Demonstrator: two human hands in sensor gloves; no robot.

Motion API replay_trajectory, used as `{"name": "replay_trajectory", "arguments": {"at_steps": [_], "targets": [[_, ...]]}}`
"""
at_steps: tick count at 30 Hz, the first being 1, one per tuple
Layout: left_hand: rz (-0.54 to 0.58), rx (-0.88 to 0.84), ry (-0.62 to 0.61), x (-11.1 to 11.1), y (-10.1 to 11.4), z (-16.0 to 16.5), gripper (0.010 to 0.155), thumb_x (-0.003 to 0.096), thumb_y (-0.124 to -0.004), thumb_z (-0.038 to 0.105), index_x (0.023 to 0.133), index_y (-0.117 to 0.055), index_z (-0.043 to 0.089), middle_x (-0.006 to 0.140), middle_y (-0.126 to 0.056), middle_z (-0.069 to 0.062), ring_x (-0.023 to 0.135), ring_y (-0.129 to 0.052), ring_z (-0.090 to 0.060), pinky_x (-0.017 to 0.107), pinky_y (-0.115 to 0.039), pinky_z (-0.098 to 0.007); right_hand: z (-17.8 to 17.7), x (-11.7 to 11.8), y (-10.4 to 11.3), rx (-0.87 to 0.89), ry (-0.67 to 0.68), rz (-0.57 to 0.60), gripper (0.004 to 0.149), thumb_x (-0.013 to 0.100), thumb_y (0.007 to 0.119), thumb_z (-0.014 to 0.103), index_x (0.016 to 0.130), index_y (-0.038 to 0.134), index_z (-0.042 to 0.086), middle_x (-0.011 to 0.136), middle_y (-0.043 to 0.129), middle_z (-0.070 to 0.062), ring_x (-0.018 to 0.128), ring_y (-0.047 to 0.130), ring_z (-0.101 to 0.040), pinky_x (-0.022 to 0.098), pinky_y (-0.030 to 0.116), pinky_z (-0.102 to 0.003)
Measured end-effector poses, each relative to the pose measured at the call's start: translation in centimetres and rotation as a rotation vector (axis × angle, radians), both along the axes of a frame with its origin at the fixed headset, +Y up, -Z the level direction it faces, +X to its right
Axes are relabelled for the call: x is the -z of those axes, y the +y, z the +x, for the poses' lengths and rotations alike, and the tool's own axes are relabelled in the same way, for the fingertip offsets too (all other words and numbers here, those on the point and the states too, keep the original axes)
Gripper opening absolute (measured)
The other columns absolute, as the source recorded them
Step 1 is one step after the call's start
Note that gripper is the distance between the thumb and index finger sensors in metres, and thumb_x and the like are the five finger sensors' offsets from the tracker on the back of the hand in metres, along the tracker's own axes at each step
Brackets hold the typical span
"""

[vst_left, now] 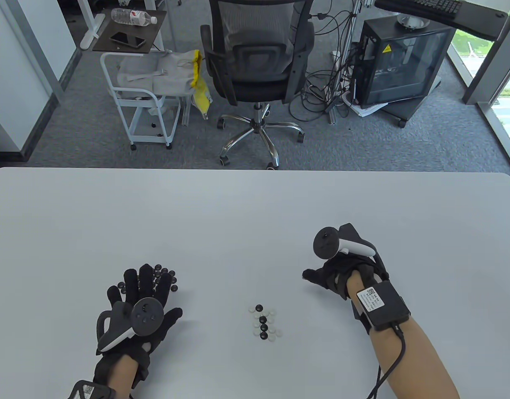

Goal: Go stone sorting task

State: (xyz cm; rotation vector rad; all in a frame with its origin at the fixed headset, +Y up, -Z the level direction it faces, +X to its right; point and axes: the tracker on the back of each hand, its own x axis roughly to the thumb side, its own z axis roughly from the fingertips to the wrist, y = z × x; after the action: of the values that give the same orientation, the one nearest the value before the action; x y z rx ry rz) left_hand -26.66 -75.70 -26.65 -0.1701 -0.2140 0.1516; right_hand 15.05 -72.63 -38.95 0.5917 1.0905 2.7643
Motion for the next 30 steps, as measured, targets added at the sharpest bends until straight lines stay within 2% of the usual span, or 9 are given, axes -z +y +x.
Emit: {"name": "replay_trajectory", "arguments": {"at_steps": [7,15,24,30], "targets": [[0.0,0.004,-0.001,0.0,0.0,0.0,0.08,0.0581,-0.056,0.056,0.118,-0.016,0.021,0.114,0.011,-0.026,0.096,0.015,-0.054,0.055,-0.004,-0.083,-5.1,-2.9,-0.7,0.074,0.194,-0.064,0.069,0.062,0.05,0.05,0.109,0.072,0.004,0.113,0.013,-0.041,0.092,-0.001,-0.068,0.056,0.013,-0.091],[0.007,-0.008,0.005,-0.1,0.0,-0.1,0.08,0.0581,-0.056,0.056,0.118,-0.016,0.021,0.114,0.011,-0.026,0.096,0.014,-0.054,0.055,-0.004,-0.083,-8.1,-3.9,-2.2,0.083,0.282,-0.113,0.068,0.062,0.051,0.05,0.111,0.067,0.005,0.113,0.011,-0.041,0.092,-0.001,-0.068,0.056,0.014,-0.091],[0.008,-0.011,0.007,-0.1,0.0,-0.3,0.08,0.0582,-0.056,0.056,0.118,-0.016,0.021,0.114,0.011,-0.026,0.096,0.014,-0.054,0.055,-0.004,-0.083,-7.3,-3.8,-3.5,0.087,0.249,-0.124,0.067,0.062,0.052,0.05,0.111,0.066,0.007,0.113,0.012,-0.041,0.092,-0.001,-0.068,0.056,0.013,-0.091],[0.008,-0.008,0.006,-0.1,0.0,-0.3,0.08,0.0581,-0.056,0.056,0.118,-0.016,0.021,0.114,0.011,-0.026,0.096,0.014,-0.054,0.055,-0.004,-0.083,-3.9,-1.9,-3.1,0.04,0.115,-0.088,0.066,0.062,0.052,0.049,0.11,0.069,0.007,0.114,0.013,-0.041,0.093,-0.001,-0.067,0.056,0.013,-0.091]]}}
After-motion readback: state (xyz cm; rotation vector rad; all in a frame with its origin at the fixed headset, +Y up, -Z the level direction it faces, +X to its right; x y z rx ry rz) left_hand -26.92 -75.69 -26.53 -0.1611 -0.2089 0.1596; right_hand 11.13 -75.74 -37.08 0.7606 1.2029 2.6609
